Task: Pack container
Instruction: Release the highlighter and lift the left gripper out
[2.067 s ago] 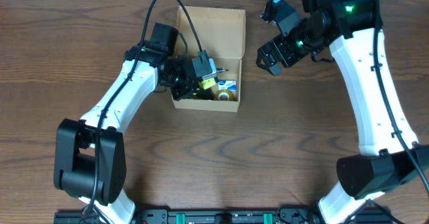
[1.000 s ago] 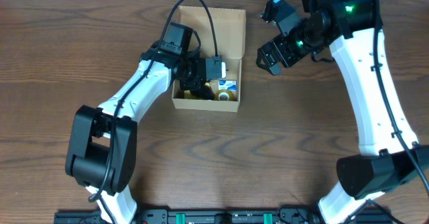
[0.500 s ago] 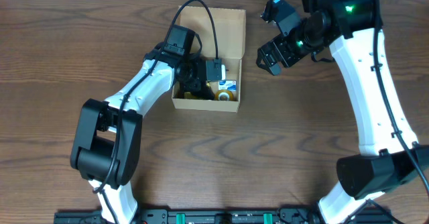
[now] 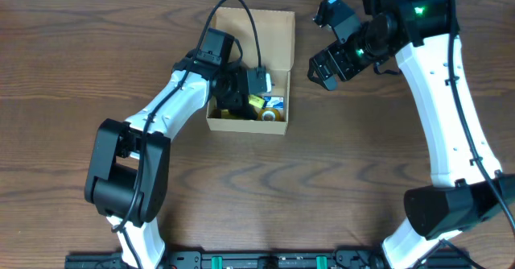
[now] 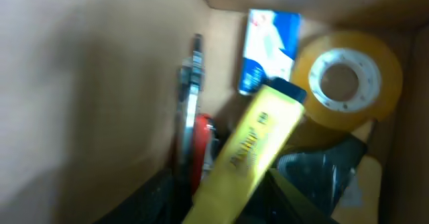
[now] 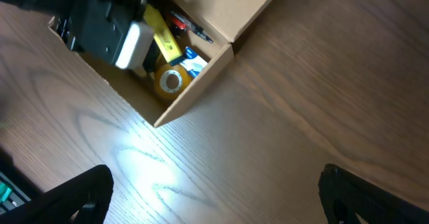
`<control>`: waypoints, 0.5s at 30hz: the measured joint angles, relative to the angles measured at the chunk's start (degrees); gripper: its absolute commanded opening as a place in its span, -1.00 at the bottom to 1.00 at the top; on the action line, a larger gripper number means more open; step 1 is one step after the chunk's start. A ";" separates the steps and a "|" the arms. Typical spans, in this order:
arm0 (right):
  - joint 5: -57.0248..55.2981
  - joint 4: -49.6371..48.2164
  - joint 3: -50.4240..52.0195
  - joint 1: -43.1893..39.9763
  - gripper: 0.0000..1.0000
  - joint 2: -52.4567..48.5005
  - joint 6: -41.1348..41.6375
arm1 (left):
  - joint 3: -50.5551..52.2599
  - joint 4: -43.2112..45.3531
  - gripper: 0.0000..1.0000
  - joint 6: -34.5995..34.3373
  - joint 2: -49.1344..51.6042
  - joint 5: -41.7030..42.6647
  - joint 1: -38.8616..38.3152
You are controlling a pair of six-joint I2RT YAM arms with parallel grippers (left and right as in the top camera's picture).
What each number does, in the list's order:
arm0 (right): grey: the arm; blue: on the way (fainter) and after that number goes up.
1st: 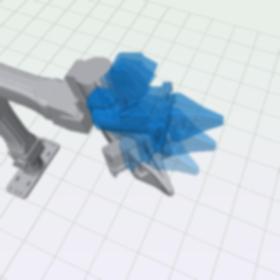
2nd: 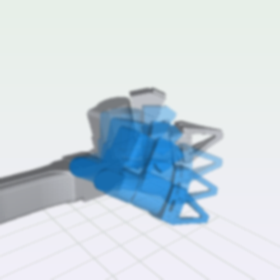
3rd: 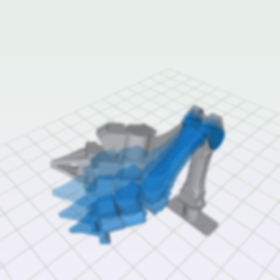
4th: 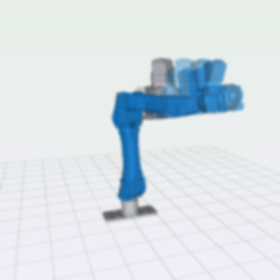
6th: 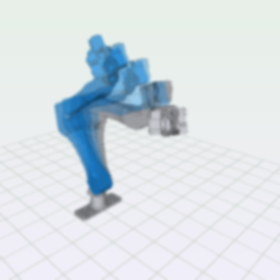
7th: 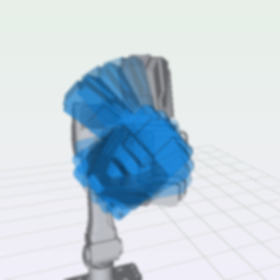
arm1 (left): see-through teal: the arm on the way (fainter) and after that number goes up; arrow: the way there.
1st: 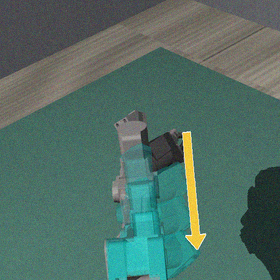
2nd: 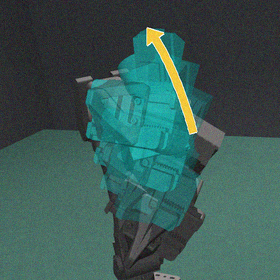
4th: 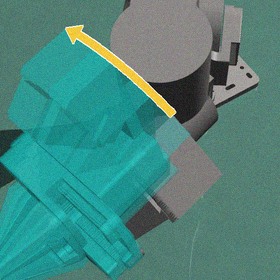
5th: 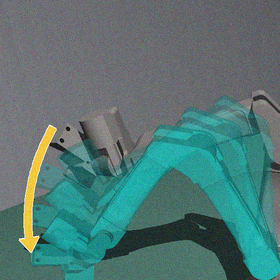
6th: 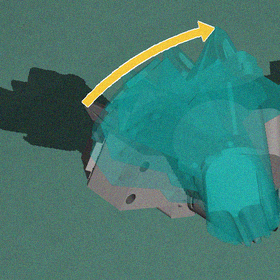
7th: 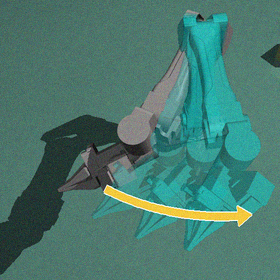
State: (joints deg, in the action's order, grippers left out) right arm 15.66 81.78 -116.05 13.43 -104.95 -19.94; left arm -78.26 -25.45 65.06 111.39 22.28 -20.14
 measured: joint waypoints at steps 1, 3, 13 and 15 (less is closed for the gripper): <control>0.00 0.00 0.00 0.00 0.99 0.00 0.00 | -1.27 -0.20 -0.16 -1.42 0.00 -0.07 0.00; 0.00 0.00 0.00 0.00 0.99 0.00 0.00 | -4.26 -0.26 -0.24 -4.39 -0.04 -0.02 0.00; 0.00 0.00 0.00 0.00 0.98 0.00 0.00 | -11.89 -0.20 -0.88 -15.19 -8.28 -3.37 0.00; 0.00 0.00 0.00 0.00 0.99 0.00 0.00 | -11.89 -0.61 -0.88 -15.74 -10.69 -3.72 0.00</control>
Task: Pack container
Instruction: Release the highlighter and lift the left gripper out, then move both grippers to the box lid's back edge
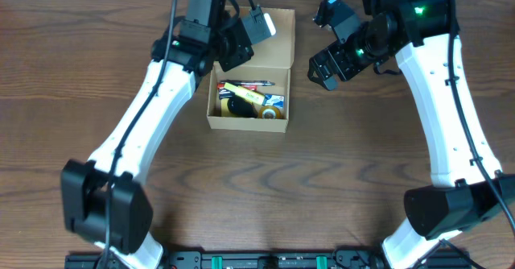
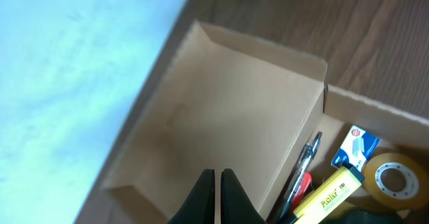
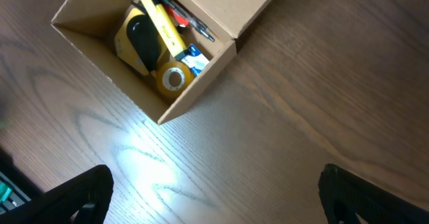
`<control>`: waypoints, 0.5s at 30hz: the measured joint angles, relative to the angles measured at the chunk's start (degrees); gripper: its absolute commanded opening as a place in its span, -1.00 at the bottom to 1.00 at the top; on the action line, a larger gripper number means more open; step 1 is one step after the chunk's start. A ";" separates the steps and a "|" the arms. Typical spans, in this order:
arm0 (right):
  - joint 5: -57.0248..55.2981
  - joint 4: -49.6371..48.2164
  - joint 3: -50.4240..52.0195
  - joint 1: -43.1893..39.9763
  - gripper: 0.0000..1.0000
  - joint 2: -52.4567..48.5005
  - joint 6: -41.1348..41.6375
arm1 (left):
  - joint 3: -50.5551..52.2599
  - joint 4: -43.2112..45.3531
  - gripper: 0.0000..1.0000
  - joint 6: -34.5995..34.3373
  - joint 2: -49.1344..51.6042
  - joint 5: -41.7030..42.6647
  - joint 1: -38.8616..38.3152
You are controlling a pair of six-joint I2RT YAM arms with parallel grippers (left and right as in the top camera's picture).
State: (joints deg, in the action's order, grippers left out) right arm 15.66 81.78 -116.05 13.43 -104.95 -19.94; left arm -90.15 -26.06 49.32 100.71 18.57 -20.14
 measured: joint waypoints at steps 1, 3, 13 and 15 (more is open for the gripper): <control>0.00 0.00 0.00 0.00 0.99 0.00 0.00 | 0.00 -0.24 -0.88 -0.09 -0.92 -0.17 0.00; 0.00 0.00 0.00 0.00 0.99 0.00 0.00 | 0.00 -0.39 -0.88 -0.26 -3.21 -0.57 0.04; 0.02 0.00 0.00 0.00 0.99 0.00 0.00 | -0.04 -0.28 -0.88 -6.34 -7.10 -0.50 10.82; 0.00 0.00 0.00 0.00 0.99 0.00 0.02 | -0.04 -0.31 -0.88 -10.27 -6.34 0.24 14.58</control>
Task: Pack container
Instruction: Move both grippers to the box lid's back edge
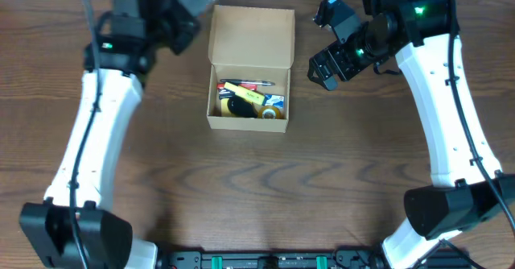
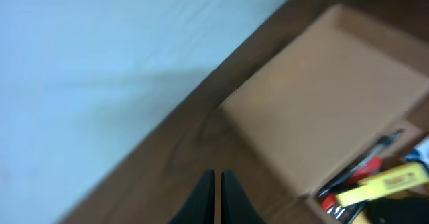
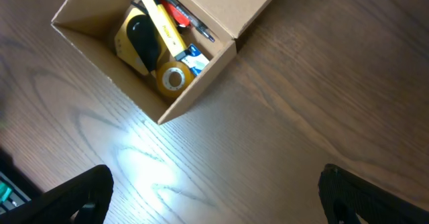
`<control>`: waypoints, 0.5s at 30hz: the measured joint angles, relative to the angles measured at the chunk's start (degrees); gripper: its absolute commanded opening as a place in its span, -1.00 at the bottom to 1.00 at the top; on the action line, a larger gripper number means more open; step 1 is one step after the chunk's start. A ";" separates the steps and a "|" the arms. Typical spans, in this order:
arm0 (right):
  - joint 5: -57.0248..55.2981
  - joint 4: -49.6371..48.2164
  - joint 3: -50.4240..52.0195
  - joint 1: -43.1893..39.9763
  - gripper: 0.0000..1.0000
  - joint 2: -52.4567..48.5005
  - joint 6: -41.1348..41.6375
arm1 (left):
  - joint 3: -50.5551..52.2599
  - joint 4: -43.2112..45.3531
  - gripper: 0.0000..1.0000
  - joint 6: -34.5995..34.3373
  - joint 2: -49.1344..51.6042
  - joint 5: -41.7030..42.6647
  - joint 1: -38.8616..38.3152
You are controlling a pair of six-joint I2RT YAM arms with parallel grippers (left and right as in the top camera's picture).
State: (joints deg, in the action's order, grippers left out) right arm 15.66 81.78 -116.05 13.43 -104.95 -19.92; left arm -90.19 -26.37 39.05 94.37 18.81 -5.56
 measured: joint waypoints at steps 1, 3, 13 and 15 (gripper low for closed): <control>0.00 0.00 0.00 0.00 0.98 0.00 -0.02 | 0.00 -0.07 -0.88 -1.55 0.35 0.31 1.33; 0.00 0.00 0.00 0.00 0.98 0.00 -0.02 | 0.00 -0.20 -0.88 -5.46 1.51 1.44 4.66; -1.64 0.00 0.00 0.00 0.99 0.00 -0.02 | 0.00 0.57 -0.88 -26.08 10.99 6.03 12.31; -1.79 0.00 0.00 0.00 0.99 0.00 -0.02 | 0.00 1.97 -0.88 -28.98 13.60 7.85 12.09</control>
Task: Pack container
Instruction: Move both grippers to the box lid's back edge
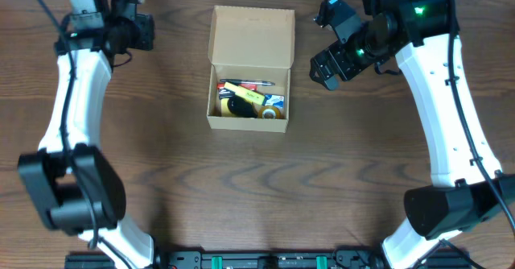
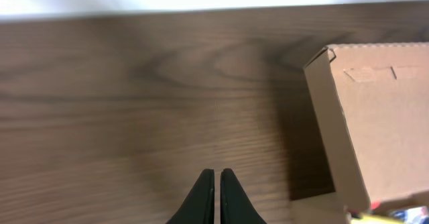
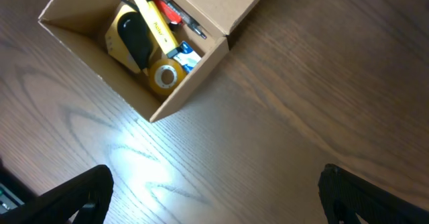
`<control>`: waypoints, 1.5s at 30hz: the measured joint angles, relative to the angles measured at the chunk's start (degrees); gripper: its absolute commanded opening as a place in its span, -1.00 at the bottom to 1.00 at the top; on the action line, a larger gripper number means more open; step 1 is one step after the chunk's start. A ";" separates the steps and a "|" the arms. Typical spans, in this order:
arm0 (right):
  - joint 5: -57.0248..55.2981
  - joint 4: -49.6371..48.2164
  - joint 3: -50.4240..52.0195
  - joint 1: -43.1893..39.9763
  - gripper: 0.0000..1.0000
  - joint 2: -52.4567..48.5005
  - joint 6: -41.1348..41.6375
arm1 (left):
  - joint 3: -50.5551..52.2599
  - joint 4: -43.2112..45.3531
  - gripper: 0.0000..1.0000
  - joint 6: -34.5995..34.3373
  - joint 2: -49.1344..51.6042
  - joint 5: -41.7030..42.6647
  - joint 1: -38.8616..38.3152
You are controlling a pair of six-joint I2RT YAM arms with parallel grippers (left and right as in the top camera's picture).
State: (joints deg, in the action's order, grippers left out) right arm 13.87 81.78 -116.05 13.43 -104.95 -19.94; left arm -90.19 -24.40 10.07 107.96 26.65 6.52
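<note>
An open cardboard box [image 1: 216, 108] stands mid-table with its lid [image 1: 251, 37] folded back. Inside lie a yellow marker [image 1: 244, 93], pens [image 1: 256, 84], a tape roll [image 1: 269, 114], a blue packet [image 1: 276, 102] and a black item [image 1: 234, 106]. My left gripper [image 1: 143, 31] is shut and empty, well left of the box at the table's far edge. The left wrist view shows its fingertips [image 2: 216, 176] closed over bare wood, with the lid [image 2: 379, 117] to the right. My right gripper [image 1: 325, 68] hangs open just right of the box, nothing between its fingers [image 3: 74, 196].
The wooden table [image 1: 322, 180] carries nothing else. Its far edge [image 2: 134, 15] runs close behind the left gripper. In the right wrist view, the box [image 3: 181, 93] lies upper left and lamp glare falls on the wood [image 3: 141, 163] in front of it.
My left gripper has moved from just left of the box lid to farther left along the table's far edge, still shut. The right gripper has barely shifted.
My left gripper was first down inside the box, with the yellow marker at its fingers. Then it was above the lid, shut and empty, and the marker lay in the box. It then stood left of the box, now farther left. The right gripper stayed open beside the box.
</note>
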 measured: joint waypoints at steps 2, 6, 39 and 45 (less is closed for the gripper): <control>-0.07 -0.20 0.00 0.00 0.98 0.00 0.00 | 0.00 1.62 -0.88 -3.41 3.32 2.43 -0.46; 0.11 -2.54 0.00 0.00 0.98 0.00 0.00 | 0.00 3.67 -0.88 -9.64 9.27 7.13 -1.92; 9.18 -49.40 14.32 -6.78 -0.97 -19.65 35.01 | -2.27 20.33 -0.88 -25.62 17.09 13.42 -5.84; 19.30 -58.23 14.34 -6.86 -0.97 -25.53 41.86 | -8.70 20.17 -0.88 -31.65 25.75 20.33 -4.42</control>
State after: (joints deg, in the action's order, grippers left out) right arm 33.17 23.55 -101.71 6.57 -130.48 21.91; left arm -98.89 -4.23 -21.58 133.71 46.98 2.11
